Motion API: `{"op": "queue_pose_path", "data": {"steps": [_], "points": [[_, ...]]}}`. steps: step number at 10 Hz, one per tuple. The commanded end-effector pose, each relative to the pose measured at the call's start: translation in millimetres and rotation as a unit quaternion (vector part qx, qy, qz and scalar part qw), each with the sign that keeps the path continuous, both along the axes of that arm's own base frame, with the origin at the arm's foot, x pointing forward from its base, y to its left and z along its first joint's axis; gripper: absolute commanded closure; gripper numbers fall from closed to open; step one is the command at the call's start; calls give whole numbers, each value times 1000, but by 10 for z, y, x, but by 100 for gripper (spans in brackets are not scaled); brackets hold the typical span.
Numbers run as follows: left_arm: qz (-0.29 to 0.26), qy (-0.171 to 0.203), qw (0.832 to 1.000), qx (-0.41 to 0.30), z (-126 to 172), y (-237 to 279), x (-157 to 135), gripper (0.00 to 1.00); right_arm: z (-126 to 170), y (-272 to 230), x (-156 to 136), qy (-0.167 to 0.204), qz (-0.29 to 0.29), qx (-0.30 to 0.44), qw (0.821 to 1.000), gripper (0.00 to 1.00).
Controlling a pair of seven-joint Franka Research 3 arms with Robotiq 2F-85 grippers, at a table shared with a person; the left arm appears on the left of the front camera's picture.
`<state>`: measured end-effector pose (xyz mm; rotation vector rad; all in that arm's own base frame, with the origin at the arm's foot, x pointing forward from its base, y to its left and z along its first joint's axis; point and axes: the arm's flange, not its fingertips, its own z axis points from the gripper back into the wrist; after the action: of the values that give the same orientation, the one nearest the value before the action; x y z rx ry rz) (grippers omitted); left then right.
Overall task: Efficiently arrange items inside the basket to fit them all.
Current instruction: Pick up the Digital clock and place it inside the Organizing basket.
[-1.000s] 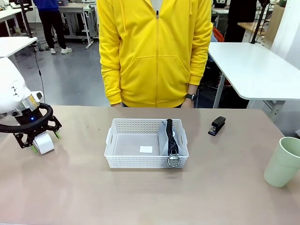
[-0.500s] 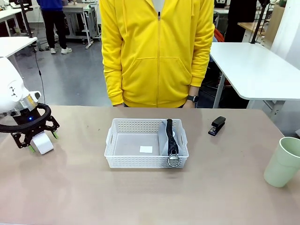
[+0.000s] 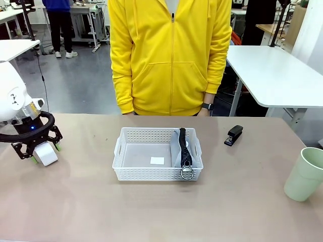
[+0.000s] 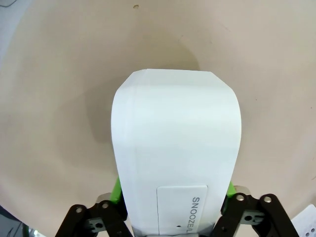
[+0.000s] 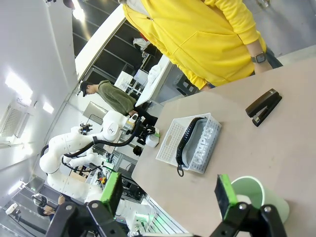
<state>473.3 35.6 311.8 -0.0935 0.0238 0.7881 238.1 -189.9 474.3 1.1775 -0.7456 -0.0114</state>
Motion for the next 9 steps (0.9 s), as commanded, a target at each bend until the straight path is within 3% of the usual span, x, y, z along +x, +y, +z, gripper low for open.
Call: {"op": "queue_pose_path", "data": {"steps": [1,3,4,6,8,9], "points": [[3,10,1000,13,-42,7,26,100,27,-12,31,-17,0,2,1000,0],[7,10,1000,20,-53,13,27,100,27,-12,31,-17,0,2,1000,0],[9,10,1000,19,-50,17,29,84,27,-12,31,-17,0,2,1000,0],[5,3,1000,12,86,36,-25,100,27,-12,31,-17,0,2,1000,0],[-27,2,1000,-7,528,73,-211,100,27,-12,31,-17,0,2,1000,0],[-61,-5,998,-21,916,63,-393,100,27,-12,31,-17,0,2,1000,0]]}}
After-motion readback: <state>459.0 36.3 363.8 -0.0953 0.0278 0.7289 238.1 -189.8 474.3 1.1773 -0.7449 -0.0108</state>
